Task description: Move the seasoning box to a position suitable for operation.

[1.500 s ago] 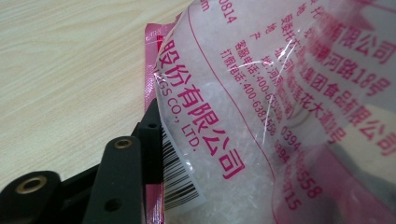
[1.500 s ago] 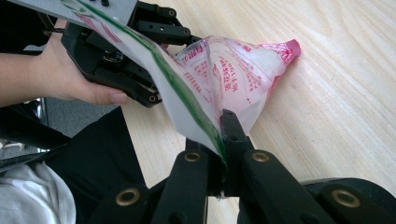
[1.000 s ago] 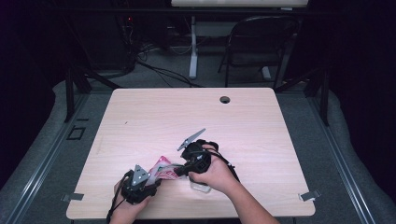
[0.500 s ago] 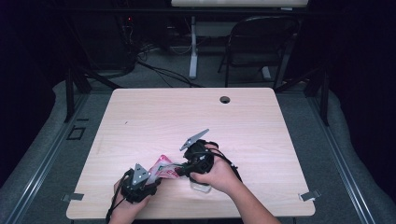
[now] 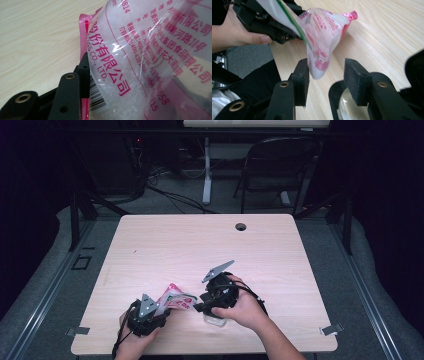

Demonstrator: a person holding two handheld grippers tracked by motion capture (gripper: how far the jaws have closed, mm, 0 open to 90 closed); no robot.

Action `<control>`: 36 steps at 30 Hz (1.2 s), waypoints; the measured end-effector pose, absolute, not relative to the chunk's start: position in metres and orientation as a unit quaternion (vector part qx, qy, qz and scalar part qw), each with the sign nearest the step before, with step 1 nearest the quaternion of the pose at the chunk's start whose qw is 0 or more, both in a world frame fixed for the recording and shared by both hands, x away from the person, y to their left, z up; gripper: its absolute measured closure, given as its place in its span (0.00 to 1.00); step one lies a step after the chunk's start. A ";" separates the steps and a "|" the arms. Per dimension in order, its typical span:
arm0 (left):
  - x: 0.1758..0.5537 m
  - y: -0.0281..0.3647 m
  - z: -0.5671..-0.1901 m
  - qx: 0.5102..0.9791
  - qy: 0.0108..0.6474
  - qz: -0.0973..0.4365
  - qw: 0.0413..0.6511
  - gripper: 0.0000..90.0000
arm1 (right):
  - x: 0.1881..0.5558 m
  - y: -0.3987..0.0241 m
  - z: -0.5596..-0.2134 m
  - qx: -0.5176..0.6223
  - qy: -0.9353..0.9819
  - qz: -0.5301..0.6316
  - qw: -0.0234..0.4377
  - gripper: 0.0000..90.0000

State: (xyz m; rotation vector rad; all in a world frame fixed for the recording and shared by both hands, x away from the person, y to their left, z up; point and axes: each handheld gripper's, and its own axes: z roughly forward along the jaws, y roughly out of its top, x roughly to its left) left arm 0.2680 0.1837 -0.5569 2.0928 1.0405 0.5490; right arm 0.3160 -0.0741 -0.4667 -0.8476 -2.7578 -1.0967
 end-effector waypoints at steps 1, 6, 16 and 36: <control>0.268 0.184 -0.556 0.812 0.404 0.215 0.362 0.63 | 0.316 -0.076 -0.466 -0.273 -0.893 -0.358 0.026 0.62; 0.268 0.183 -0.550 0.813 0.400 0.233 0.354 0.63 | 0.309 -0.093 -0.462 -0.278 -0.884 -0.375 0.013 0.61; 0.275 0.177 -0.531 0.807 0.386 0.281 0.347 0.63 | 0.306 -0.125 -0.462 -0.310 -0.859 -0.408 -0.005 0.60; 0.280 0.161 -0.524 0.808 0.357 0.328 0.334 0.63 | 0.303 -0.146 -0.463 -0.329 -0.836 -0.439 -0.019 0.57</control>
